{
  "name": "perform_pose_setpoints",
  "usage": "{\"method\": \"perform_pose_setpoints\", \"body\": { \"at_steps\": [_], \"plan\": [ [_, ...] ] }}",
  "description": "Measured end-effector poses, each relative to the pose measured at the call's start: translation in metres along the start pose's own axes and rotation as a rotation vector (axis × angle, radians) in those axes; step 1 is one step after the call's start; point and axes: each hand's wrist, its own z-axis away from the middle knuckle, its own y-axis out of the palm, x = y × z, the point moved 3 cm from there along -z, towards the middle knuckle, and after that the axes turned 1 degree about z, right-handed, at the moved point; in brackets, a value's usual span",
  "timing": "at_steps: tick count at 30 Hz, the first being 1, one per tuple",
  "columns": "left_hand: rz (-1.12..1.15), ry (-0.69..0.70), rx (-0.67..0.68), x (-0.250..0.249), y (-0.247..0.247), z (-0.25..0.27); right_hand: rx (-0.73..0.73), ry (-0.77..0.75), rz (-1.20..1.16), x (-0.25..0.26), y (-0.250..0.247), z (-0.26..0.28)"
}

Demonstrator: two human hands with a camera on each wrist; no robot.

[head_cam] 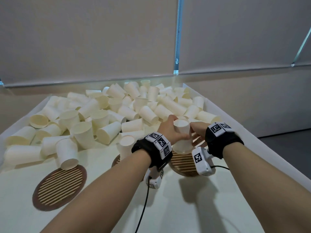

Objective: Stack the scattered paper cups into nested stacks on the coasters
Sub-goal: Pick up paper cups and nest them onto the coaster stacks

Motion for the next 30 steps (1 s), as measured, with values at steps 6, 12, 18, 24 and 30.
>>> {"method": "perform_pose_setpoints", "body": {
  "at_steps": [6, 12, 18, 24, 30],
  "plan": [
    [-0.146, -0.044, 0.131, 0.013, 0.031, -0.003, 0.059, -0.004, -0.031, -0.011, -0.004, -0.013],
    [-0.382, -0.121, 0.182, 0.014, 0.026, -0.007, -0.002, -0.103, 0.233, 0.007, -0.001, -0.012],
    [-0.431, -0.172, -0.035, 0.001, -0.052, -0.029, -0.240, -0.406, 0.146, 0.056, -0.005, 0.002],
    [-0.374, -0.317, -0.280, 0.032, -0.146, -0.028, -0.145, -0.593, 0.163, 0.109, 0.032, 0.009],
    [-0.532, -0.515, -0.283, 0.094, -0.185, -0.005, 0.004, -0.539, 0.347, 0.115, 0.080, -0.011]
  ]
}}
